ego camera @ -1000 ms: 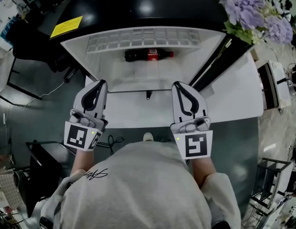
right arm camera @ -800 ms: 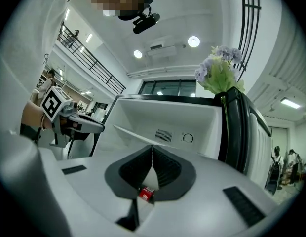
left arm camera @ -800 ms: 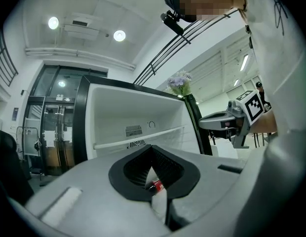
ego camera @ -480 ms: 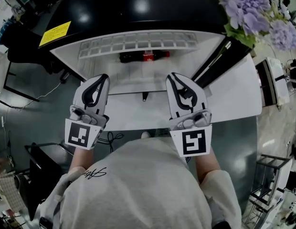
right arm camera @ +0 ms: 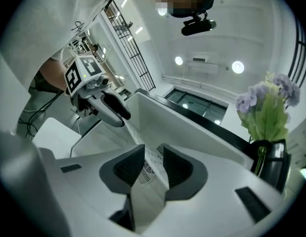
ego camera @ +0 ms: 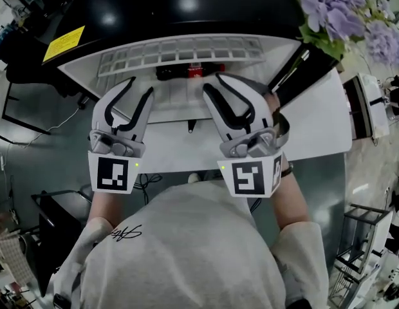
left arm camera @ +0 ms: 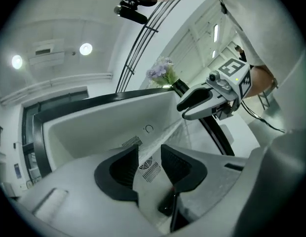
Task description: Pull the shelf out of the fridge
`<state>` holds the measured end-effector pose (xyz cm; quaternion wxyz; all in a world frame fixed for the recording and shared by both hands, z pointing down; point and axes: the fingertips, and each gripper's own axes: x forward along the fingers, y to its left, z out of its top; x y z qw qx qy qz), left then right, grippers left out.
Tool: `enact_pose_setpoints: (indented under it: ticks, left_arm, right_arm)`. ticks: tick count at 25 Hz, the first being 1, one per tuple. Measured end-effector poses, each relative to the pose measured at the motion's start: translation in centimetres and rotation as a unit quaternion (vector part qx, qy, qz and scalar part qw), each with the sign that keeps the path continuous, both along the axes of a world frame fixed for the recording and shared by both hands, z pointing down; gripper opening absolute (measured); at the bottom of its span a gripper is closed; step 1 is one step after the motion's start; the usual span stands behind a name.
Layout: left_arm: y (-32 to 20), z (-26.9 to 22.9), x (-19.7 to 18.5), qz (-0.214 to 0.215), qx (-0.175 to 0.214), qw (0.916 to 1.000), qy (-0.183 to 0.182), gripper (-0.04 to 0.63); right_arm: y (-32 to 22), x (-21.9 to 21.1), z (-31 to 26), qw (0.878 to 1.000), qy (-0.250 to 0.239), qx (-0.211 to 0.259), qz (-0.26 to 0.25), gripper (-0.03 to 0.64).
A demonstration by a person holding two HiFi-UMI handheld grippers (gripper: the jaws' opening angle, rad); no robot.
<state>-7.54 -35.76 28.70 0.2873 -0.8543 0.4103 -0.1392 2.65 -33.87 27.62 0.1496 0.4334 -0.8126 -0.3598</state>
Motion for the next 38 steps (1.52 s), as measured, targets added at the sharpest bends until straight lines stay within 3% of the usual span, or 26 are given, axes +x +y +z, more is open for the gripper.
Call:
enact_pose_setpoints:
  ticks: [4,8,11,19,23,29,33,38]
  left_arm:
    - [-1.0,-0.1,0.5,-0.015,0.033,0.998,-0.051,0.156]
    - [-2.1,0.6,0.6,-0.036,0.072,0.9905,-0.112,0.172]
    - [-3.0,0.8,0.8,-0.043,0.099,0.9817,-0.157,0.176]
    - [-5.1,2.0,1.2,-0.057,0.123,0.9554,-0.262,0.187]
    - [-6.3,3.3,1.2,-0.068,0.123,0.9356,-0.324,0.187]
    - [-7.4,3.9,1.6,-0.071,0.117,0.9267,-0.35,0.186]
    - [-8.3,4.3,1.8,-0.081,0.115,0.9152,-0.378,0.187]
    - [-9.2,4.1,2.3,-0.088,0.124,0.9151,-0.373,0.186]
  right_arm:
    - [-1.8,-0.3,0.2,0.999,0.038,0.006,0.002,0.132]
    - [-3.5,-0.9,1.3,0.994,0.109,0.026,0.014,0.161]
    - [-4.5,-1.5,2.0,0.988,0.149,0.03,0.012,0.176]
    - [-6.8,-2.4,3.1,0.976,0.214,0.034,0.03,0.207]
    - [-7.9,-2.0,3.7,0.968,0.244,0.036,0.055,0.212]
    - [-9.5,-2.2,4.1,0.96,0.269,0.037,0.072,0.216]
    - [-10.4,-2.7,4.4,0.952,0.294,0.036,0.081,0.216]
    - [-11.4,-3.3,4.7,0.946,0.309,0.037,0.084,0.216]
